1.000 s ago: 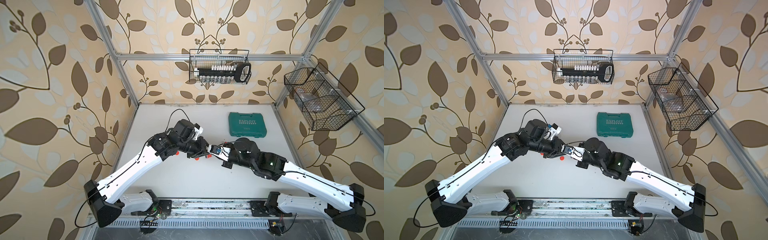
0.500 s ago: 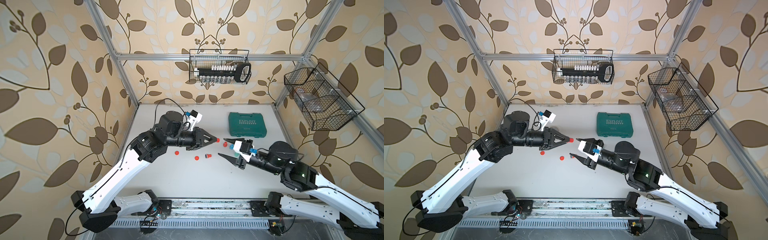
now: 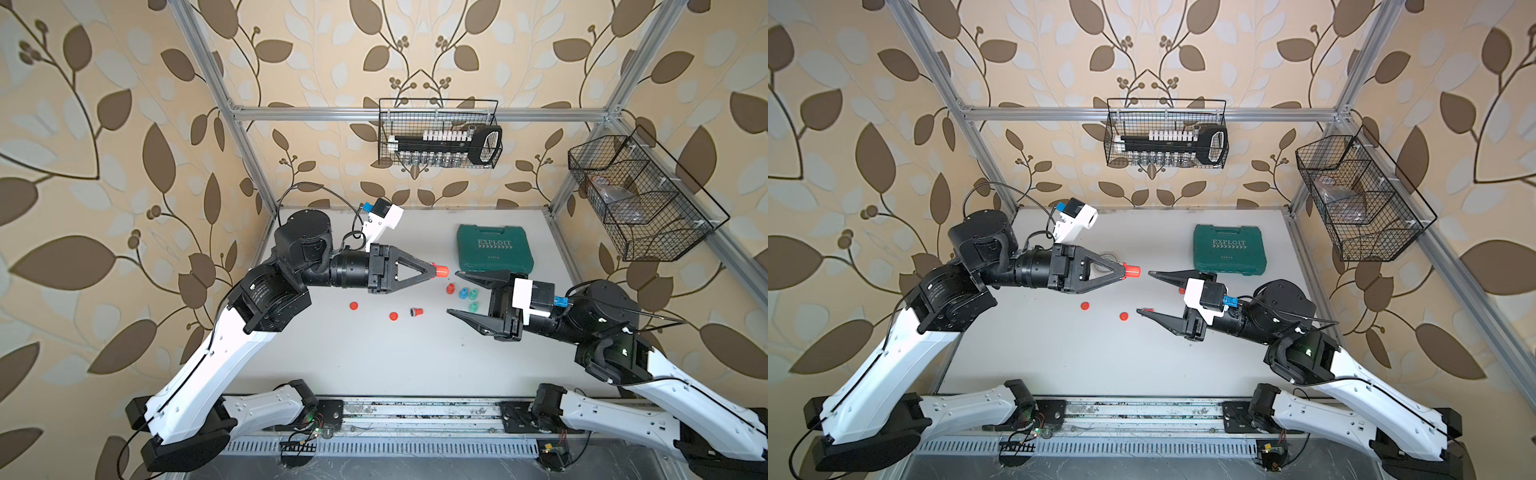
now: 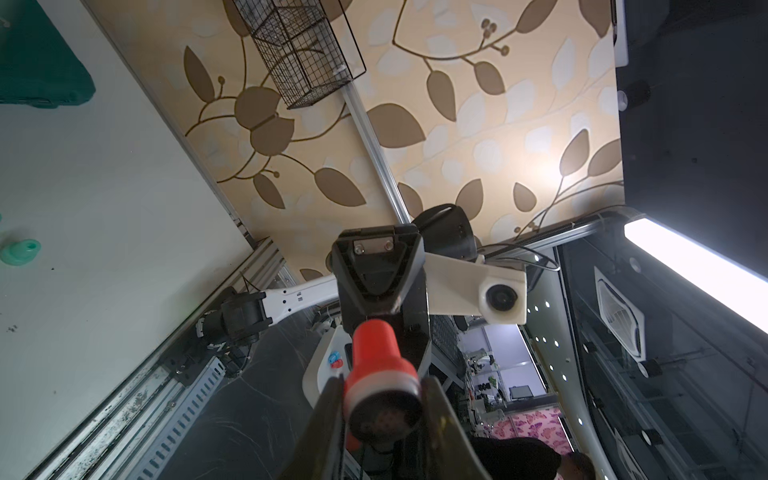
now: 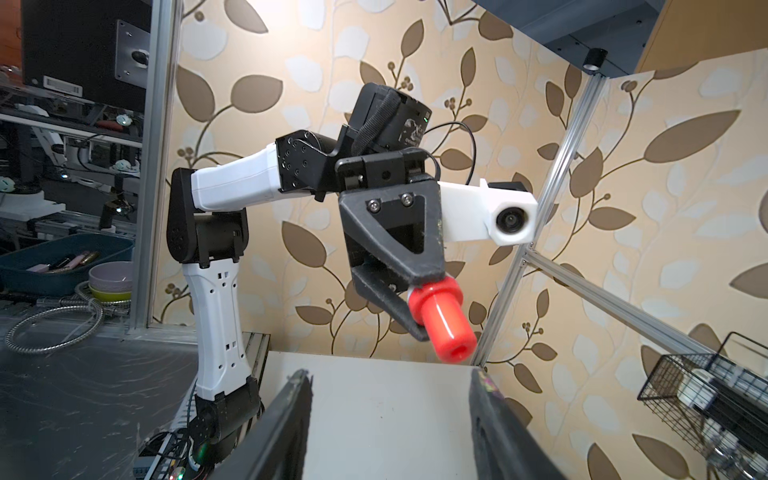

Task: Close the stamp cap
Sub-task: Pick up the stamp from the center of the board.

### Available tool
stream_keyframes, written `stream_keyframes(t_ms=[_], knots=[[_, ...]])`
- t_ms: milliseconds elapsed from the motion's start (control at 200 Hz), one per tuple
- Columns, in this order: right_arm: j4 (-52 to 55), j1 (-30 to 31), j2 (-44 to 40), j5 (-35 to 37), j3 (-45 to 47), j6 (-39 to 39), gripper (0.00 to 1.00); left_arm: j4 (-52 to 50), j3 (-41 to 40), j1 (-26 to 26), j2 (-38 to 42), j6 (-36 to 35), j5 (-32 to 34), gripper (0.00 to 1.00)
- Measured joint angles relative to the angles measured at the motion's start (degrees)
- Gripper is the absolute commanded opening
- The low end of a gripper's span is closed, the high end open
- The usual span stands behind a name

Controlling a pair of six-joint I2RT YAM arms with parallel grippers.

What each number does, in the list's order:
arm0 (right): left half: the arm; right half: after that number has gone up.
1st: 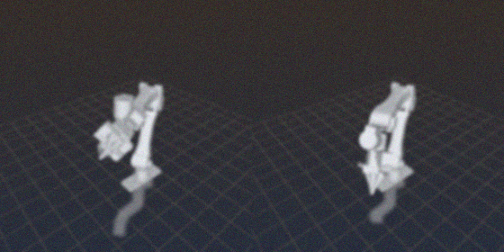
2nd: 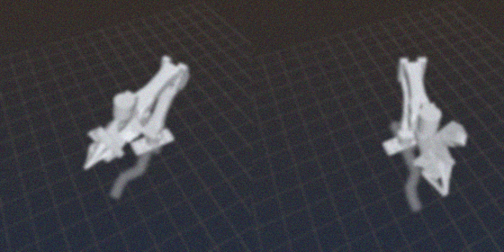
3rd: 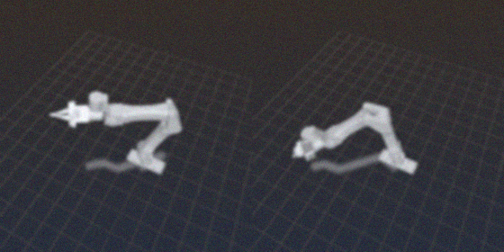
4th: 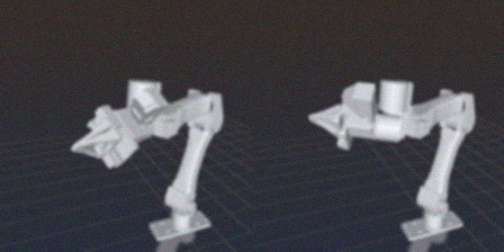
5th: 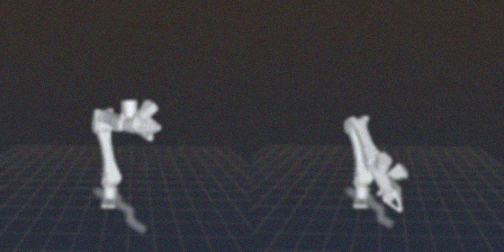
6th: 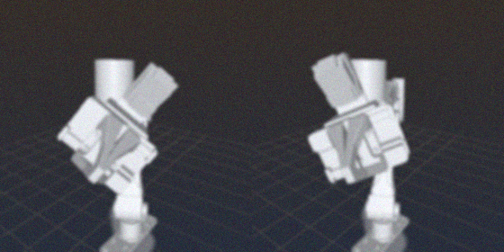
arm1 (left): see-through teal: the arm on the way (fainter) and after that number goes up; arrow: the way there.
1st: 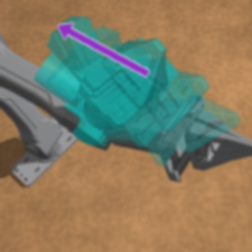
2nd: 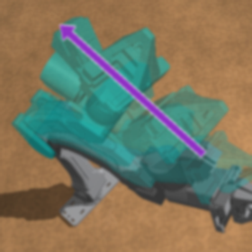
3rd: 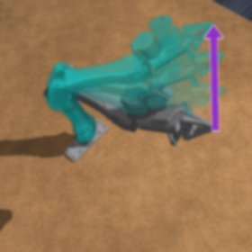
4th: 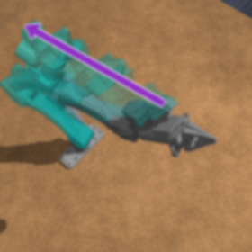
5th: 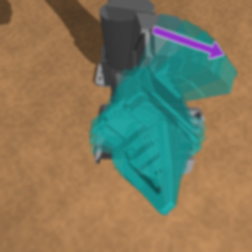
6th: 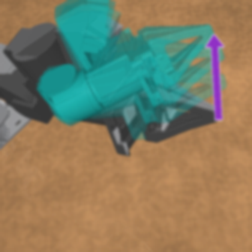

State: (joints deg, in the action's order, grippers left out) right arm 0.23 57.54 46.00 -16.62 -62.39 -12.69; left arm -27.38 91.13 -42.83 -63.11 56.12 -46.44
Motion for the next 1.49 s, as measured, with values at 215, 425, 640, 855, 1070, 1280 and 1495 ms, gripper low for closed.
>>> stream_keyframes(t_ms=[215, 425, 640, 855, 1070, 1280, 1495], knots=[[-2.54, 0.0, 2.27, -2.99, -2.25, 1.18, 0.52, 1.66, 0.0, 0.0, 0.39, 0.55, -4.72, 0.16], [-3.56, 0.0, 4.28, -5.16, -4.55, 1.4, 0.43, 2.38, 0.0, 0.0, 1.14, 0.81, -7.21, 0.16], [-4.39, 0.0, 6.03, -6.38, -5.57, 1.62, 0.35, 2.49, 0.02, 0.0, 1.11, 0.9, -8.22, 0.15], [-4.33, 0.0, 7.52, -6.38, -6.78, 1.62, 0.3, 3.48, 0.02, 0.0, 1.11, 1.07, -8.85, 0.16], [-4.33, 0.0, 8.48, -6.51, -8.09, 2.25, 0.25, 3.61, 0.0, 0.0, 1.11, 1.11, -8.9, 0.15], [-4.35, 0.0, 8.66, -6.54, -8.22, 2.43, 0.25, 3.65, 0.02, 0.0, 1.11, 1.14, -8.9, 0.15], [-4.35, 0.0, 9.18, -6.51, -8.22, 2.75, 0.25, 3.67, 0.02, 0.0, 1.11, 1.2, -8.9, 0.15]])
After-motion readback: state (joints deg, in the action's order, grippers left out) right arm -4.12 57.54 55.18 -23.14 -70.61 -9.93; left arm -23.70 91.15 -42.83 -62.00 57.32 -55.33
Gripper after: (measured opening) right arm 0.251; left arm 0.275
